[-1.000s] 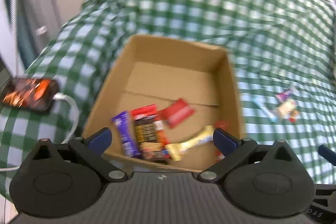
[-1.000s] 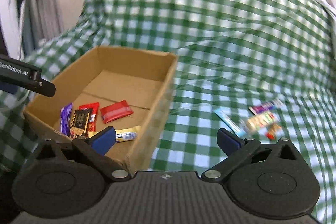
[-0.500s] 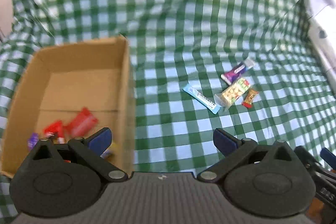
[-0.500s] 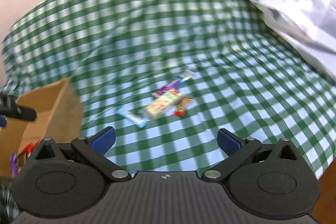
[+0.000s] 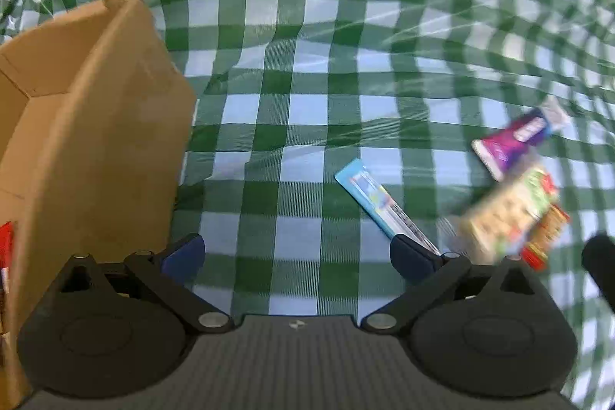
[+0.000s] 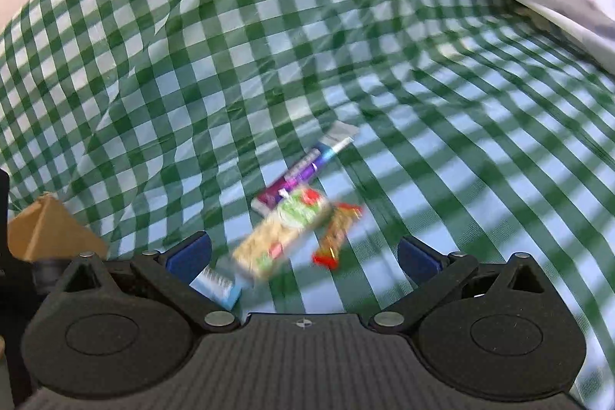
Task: Organize snacks
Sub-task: 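Move both tools away from the box toward the remaining snacks, then grasp the blue stick packet with the left tool while the right tool grasps the peanut-brittle bag, then carry both held snacks up and over the box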
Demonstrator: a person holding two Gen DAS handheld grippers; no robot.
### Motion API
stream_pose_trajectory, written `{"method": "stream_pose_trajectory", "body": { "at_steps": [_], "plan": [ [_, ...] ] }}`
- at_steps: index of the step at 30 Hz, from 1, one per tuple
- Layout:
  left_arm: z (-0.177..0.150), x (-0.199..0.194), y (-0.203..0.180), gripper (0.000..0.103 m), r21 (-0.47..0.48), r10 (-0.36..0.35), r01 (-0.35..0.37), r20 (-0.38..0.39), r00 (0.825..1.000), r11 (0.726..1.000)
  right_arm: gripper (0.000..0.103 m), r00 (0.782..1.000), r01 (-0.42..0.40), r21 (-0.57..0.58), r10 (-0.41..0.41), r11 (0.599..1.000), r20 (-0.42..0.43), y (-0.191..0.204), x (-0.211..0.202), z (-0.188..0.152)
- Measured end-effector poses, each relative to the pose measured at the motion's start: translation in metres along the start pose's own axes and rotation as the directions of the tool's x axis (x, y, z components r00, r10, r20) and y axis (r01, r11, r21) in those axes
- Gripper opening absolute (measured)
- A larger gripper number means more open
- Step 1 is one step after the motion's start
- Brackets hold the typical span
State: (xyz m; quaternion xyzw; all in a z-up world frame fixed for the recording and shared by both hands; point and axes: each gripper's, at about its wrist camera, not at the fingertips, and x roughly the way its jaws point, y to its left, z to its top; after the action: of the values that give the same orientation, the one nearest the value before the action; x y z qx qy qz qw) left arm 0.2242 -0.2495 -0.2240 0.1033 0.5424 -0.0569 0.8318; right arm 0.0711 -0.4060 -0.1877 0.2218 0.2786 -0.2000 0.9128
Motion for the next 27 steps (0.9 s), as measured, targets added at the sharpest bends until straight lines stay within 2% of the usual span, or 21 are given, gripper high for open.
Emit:
{"method": "stream_pose_trajectory", "body": {
  "at_steps": [3, 6, 8, 10, 12, 14, 15, 17, 18, 20, 21, 23, 24, 27],
  "plan": [
    [0.007, 0.023, -0.003, 0.103, -0.020, -0.016, 0.016, -0.029, 0.999, 1.000, 0.100, 0.999, -0.053, -0.019, 0.053, 0.998, -0.012, 0.009, 0.033, 0.010],
    [0.009, 0.037, -0.008, 0.103, -0.028, -0.043, 0.041, -0.047, 0.998, 0.999, 0.092, 0.993, -0.114, -0.007, 0.113, 0.993, -0.044, 0.015, 0.062, 0.013],
    [0.008, 0.044, -0.012, 0.103, -0.027, -0.063, 0.062, -0.048, 0.997, 0.998, 0.091, 0.994, -0.091, -0.016, 0.090, 0.996, -0.068, 0.019, 0.075, 0.012],
    [0.008, 0.047, -0.015, 0.103, -0.029, -0.087, 0.086, -0.037, 0.996, 0.996, 0.090, 0.994, -0.070, 0.023, 0.072, 0.997, -0.080, 0.015, 0.086, 0.008],
    [0.008, 0.048, -0.019, 0.103, -0.034, -0.083, 0.082, -0.028, 0.996, 0.996, 0.090, 0.993, -0.062, 0.062, 0.068, 0.996, -0.097, 0.009, 0.096, 0.006],
    [0.008, 0.048, -0.020, 0.103, -0.042, -0.072, 0.071, -0.025, 0.997, 0.997, 0.086, 0.996, -0.056, 0.036, 0.058, 0.998, -0.072, 0.009, 0.099, 0.005],
    [0.008, 0.048, -0.021, 0.103, -0.048, -0.071, 0.070, -0.028, 0.997, 0.996, 0.084, 0.997, -0.031, 0.029, 0.033, 0.999, -0.077, 0.009, 0.101, 0.006],
    [0.008, 0.048, -0.021, 0.102, -0.060, -0.074, 0.072, -0.030, 0.997, 0.996, 0.068, 0.995, 0.020, 0.041, -0.016, 0.999, -0.099, 0.002, 0.105, 0.006],
    [0.008, 0.047, -0.021, 0.094, -0.065, -0.079, 0.077, -0.027, 0.997, 0.995, 0.064, 0.995, 0.032, 0.039, -0.027, 0.999, -0.100, 0.000, 0.104, 0.006],
    [0.008, 0.036, -0.020, 0.060, -0.055, -0.092, 0.092, 0.014, 0.996, 0.994, 0.051, 0.992, 0.069, -0.031, -0.072, 0.997, -0.103, 0.007, 0.098, 0.004],
    [0.008, 0.030, -0.020, 0.017, -0.037, -0.125, 0.126, 0.022, 0.992, 0.991, 0.049, 0.992, 0.074, -0.053, -0.079, 0.996, -0.101, 0.009, 0.094, 0.002],
    [0.007, 0.028, -0.016, 0.014, -0.049, -0.204, 0.203, -0.021, 0.979, 0.978, 0.041, 0.992, 0.049, -0.063, -0.056, 0.997, -0.109, 0.008, 0.087, -0.002],
    [0.006, 0.026, -0.014, 0.012, -0.053, -0.226, 0.224, -0.033, 0.974, 0.973, 0.041, 0.993, 0.028, -0.057, -0.035, 0.998, -0.114, 0.007, 0.081, -0.004],
    [-0.002, 0.009, -0.007, 0.012, -0.017, -0.239, 0.239, -0.003, 0.971, 0.971, 0.038, 0.995, 0.002, -0.046, -0.006, 0.999, -0.096, 0.001, 0.062, -0.004]
  ]
}}
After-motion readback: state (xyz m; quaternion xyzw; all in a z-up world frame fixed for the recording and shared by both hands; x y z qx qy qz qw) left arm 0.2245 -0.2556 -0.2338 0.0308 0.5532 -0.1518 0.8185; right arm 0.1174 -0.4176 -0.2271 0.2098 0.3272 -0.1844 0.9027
